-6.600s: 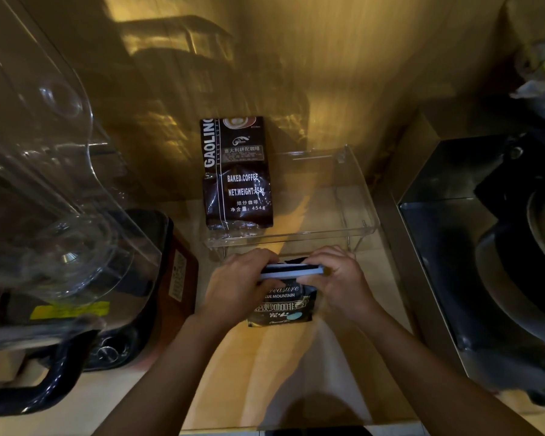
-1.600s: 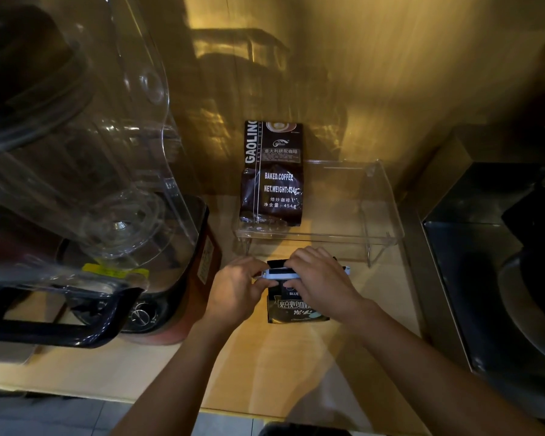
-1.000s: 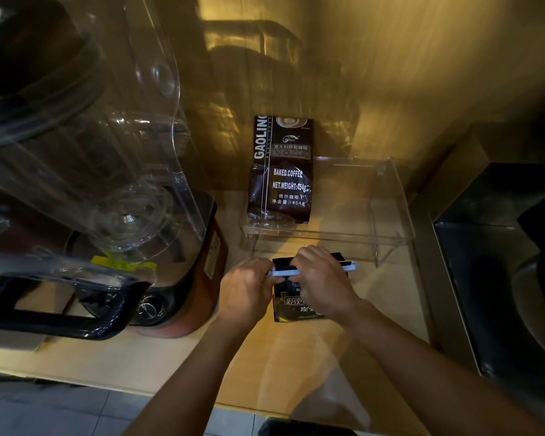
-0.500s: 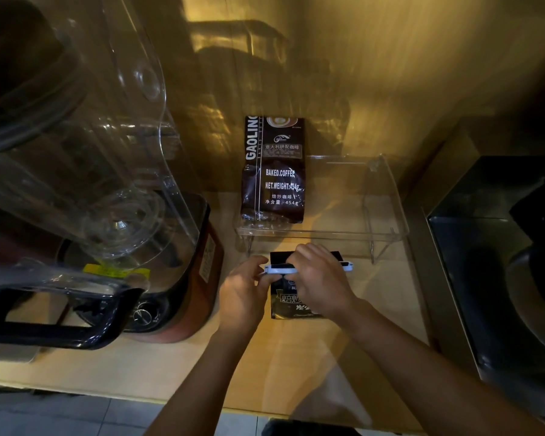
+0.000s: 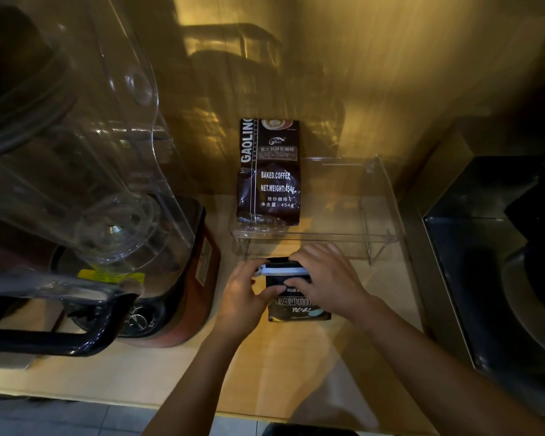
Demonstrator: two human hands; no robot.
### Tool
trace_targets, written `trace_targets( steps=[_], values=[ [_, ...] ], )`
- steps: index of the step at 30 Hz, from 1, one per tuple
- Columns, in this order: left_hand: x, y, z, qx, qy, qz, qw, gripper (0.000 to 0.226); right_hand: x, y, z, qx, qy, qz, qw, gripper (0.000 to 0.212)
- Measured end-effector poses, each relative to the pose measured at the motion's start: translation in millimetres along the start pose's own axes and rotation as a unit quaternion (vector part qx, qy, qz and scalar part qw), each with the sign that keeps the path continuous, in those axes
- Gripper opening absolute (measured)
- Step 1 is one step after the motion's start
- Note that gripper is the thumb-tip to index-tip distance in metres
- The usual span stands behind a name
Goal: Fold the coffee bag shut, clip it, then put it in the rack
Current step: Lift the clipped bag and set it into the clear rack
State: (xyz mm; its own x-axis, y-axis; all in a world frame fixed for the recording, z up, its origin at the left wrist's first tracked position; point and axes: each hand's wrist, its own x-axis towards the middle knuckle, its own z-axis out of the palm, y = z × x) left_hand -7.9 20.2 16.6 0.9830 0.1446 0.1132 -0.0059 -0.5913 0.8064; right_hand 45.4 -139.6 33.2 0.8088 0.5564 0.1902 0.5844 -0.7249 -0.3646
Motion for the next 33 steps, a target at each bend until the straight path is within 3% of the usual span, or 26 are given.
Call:
trace_targets(
  steps=[4,7,11,15,18,21,25,29,33],
  values=[
    [3,-9,2,-0.1,-0.045,-0.068,0.992,0.052,-4,11,-5,0.033,-0.003,0.031,0.999,0.041],
    [0,-14,5,-0.228,-0.112,-0.146,0.956,0.064,-14,18,-10,0.135,0.013,0.104,0.985,0.057],
    [-2,-26,12,-0.257,-0.12,-0.167,0.944,0.072,-38,26,-2,0.326,-0.006,0.235,0.916,0.091],
    [-2,-28,19,-0.24,-0.141,-0.182,0.943,0.073,-56,32,17,0.488,-0.005,0.302,0.819,0.118],
    [-4,-32,25,-0.225,-0.177,-0.174,0.942,0.076,-58,38,32,0.557,-0.059,0.291,0.775,0.115],
    [-11,-40,34,-0.218,-0.195,-0.193,0.937,0.091,-56,41,48,0.563,-0.074,0.269,0.778,0.104],
    [-15,-41,47,-0.168,-0.165,-0.209,0.949,0.081,-52,41,57,0.507,-0.085,0.275,0.813,0.085],
    [-17,-38,50,-0.144,-0.154,-0.197,0.957,0.078,-50,43,54,0.408,-0.093,0.301,0.857,0.086],
    [-23,-28,45,-0.127,-0.137,-0.168,0.968,0.08,-54,40,37,0.408,-0.081,0.29,0.862,0.083]
  ],
)
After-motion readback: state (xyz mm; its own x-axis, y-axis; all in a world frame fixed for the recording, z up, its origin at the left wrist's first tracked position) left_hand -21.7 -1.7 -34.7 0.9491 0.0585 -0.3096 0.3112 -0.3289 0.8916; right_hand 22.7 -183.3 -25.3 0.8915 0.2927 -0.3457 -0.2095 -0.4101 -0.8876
